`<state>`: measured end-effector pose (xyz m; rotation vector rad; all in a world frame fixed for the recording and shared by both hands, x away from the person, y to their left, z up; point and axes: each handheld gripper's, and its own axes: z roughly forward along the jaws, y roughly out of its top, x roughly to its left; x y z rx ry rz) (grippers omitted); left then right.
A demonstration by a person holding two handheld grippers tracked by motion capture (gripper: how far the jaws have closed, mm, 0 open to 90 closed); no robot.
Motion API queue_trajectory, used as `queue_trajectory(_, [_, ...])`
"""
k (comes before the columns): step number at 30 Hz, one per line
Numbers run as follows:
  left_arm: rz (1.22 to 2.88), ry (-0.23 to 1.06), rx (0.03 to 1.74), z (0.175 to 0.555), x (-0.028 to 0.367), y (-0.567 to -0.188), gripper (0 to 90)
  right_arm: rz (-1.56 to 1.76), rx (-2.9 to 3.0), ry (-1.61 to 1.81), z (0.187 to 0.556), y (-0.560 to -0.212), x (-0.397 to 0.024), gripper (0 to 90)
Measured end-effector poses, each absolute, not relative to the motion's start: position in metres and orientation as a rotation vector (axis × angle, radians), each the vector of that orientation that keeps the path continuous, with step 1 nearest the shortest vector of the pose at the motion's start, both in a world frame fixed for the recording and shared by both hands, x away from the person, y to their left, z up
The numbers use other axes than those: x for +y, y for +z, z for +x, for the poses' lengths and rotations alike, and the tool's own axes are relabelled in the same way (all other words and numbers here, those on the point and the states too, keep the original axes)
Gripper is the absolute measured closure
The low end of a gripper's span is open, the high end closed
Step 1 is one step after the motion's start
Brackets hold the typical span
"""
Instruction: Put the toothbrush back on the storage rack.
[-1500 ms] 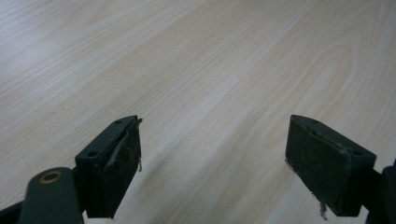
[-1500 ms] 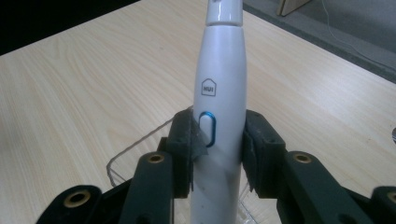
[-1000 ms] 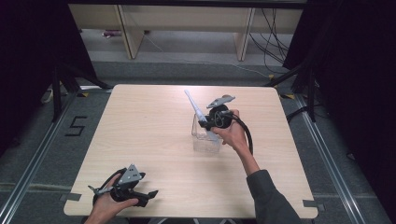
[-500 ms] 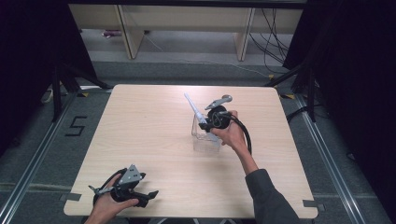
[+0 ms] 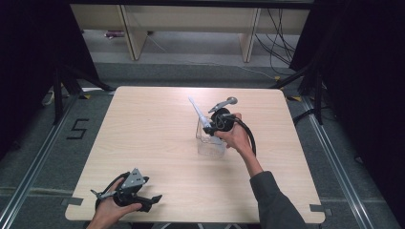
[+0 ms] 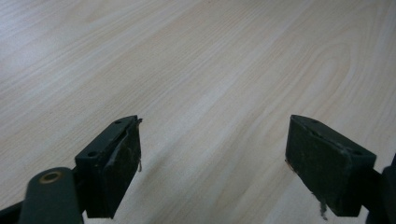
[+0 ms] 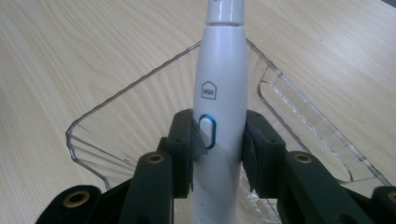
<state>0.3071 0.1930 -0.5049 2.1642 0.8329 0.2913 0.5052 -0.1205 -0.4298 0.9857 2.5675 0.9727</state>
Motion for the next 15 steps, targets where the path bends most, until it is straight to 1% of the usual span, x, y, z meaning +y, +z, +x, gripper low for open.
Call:
queue_trajectory(4, [2.165, 0.292, 0.832, 0.3071, 0.1929, -0.5049, 17.8, 1.030, 2.580, 0.958, 0.5037, -0.4305, -0.1186, 66.3])
queue_trajectory(10, [2.149, 0.287, 0.841, 0.3067, 0.1920, -0.5055, 17.8, 0.946, 2.589, 0.949, 0.5065, -0.4316, -0.1192, 66.3])
queue_trajectory(12, [2.160, 0.287, 0.841, 0.3068, 0.1922, -0.5050, 17.8, 1.034, 2.595, 0.922, 0.5033, -0.4319, -0.1168, 66.2])
queue_trajectory(15, [2.175, 0.298, 0.831, 0.3072, 0.1931, -0.5043, 17.8, 1.021, 2.613, 0.913, 0.5050, -0.4334, -0.1172, 66.1])
